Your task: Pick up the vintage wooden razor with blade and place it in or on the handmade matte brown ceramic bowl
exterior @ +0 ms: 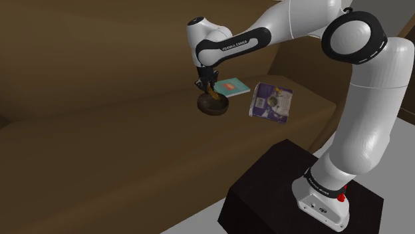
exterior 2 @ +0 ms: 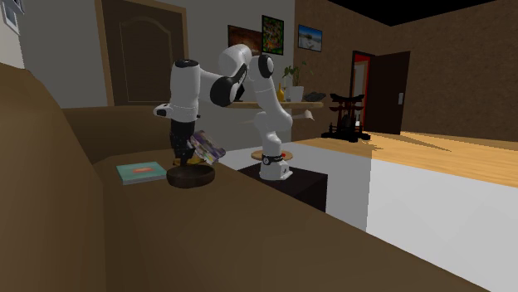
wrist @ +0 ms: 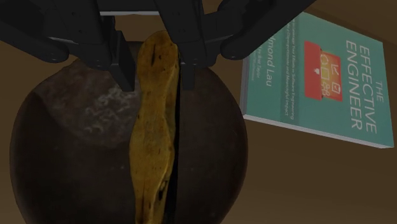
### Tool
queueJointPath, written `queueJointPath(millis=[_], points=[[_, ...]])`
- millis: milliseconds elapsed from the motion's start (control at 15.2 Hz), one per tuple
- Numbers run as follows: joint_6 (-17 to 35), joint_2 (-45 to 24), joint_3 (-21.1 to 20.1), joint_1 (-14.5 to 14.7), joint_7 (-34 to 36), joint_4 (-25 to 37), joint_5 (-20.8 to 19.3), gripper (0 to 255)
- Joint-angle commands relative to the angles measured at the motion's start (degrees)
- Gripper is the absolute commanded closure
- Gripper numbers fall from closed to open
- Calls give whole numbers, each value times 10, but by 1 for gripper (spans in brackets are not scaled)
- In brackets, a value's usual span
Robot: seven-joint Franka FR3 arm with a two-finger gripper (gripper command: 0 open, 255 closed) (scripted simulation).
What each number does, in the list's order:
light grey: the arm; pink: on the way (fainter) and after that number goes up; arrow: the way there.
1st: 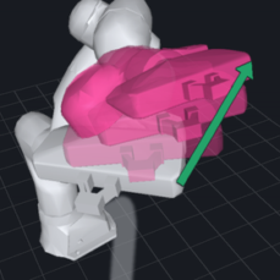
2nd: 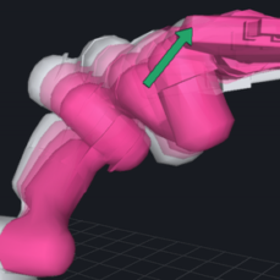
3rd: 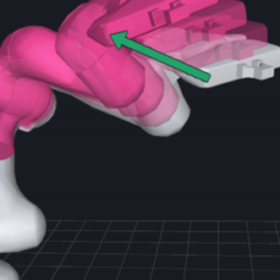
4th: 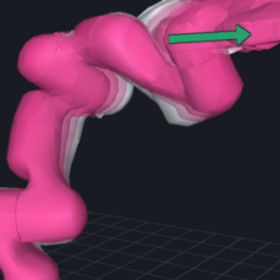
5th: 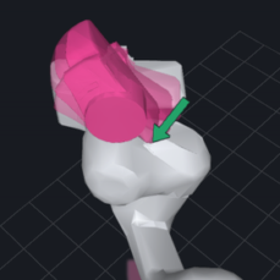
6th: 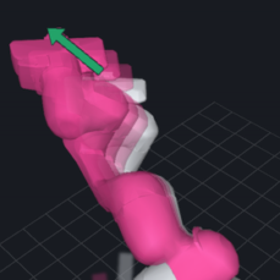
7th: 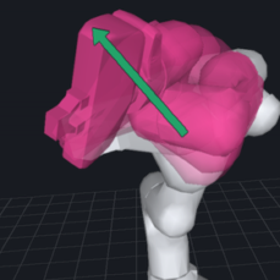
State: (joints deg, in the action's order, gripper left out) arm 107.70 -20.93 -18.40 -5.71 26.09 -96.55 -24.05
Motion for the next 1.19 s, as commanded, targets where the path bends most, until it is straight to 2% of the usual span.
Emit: queueJointPath(millis=[0,330,594,1122], points=[[0,0,0,0,0,0,0,0],[0,0,0,0,0,0,0,0],[-67,7,-8,13,-8,59,10,0],[-67,7,-8,13,-8,59,10,0]])
